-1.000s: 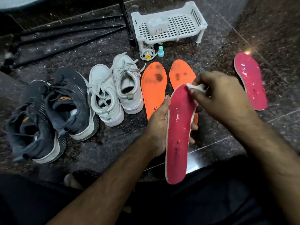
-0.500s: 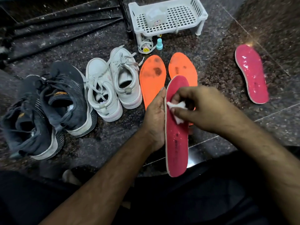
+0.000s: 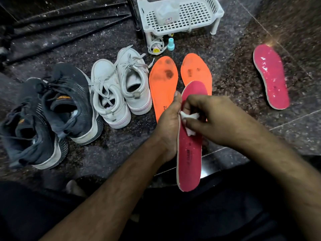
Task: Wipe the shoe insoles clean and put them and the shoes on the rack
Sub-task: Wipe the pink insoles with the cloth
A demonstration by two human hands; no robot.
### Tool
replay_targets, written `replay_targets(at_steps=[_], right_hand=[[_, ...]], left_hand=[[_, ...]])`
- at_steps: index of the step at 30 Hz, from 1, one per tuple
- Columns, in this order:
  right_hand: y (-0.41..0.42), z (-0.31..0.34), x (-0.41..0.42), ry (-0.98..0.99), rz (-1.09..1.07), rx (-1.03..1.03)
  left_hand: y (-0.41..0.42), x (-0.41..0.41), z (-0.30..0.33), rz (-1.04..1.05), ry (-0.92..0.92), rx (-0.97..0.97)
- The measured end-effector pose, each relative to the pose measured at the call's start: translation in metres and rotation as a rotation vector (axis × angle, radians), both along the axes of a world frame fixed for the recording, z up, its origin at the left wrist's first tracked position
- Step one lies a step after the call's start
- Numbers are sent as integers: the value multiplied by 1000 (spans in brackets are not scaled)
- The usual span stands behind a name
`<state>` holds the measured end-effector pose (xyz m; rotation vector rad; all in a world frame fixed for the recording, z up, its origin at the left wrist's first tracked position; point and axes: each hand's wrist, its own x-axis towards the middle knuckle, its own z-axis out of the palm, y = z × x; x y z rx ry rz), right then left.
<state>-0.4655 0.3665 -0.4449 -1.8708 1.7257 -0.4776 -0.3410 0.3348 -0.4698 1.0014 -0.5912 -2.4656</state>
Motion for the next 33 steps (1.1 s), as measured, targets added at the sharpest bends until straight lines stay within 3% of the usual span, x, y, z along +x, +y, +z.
replay_targets(at_steps=[10, 14, 18, 21, 25, 27, 30, 33], right_hand=[[-20, -2, -29, 193, -197, -208], [-7, 2, -8, 144, 56, -104], [-6, 5, -4, 127, 241, -9], [-11, 5, -24, 208, 128, 1], [-19, 9, -40, 175, -255, -279], [-20, 12, -35, 131, -307, -332], [-12, 10, -14, 72, -22, -240], [-10, 1, -7, 103, 241, -87]], left_hand=[[5, 5, -9, -185, -24, -114], [-5, 9, -7, -108, -53, -97], [-5, 10, -10, -166, -94, -77], [0, 9, -11, -258, -40, -105], [2, 12, -11, -330, -31, -113], [2, 9, -10, -278, -8, -130], [-6, 7, -10, -132, -1, -100], [-12, 11, -10, -141, -30, -72]])
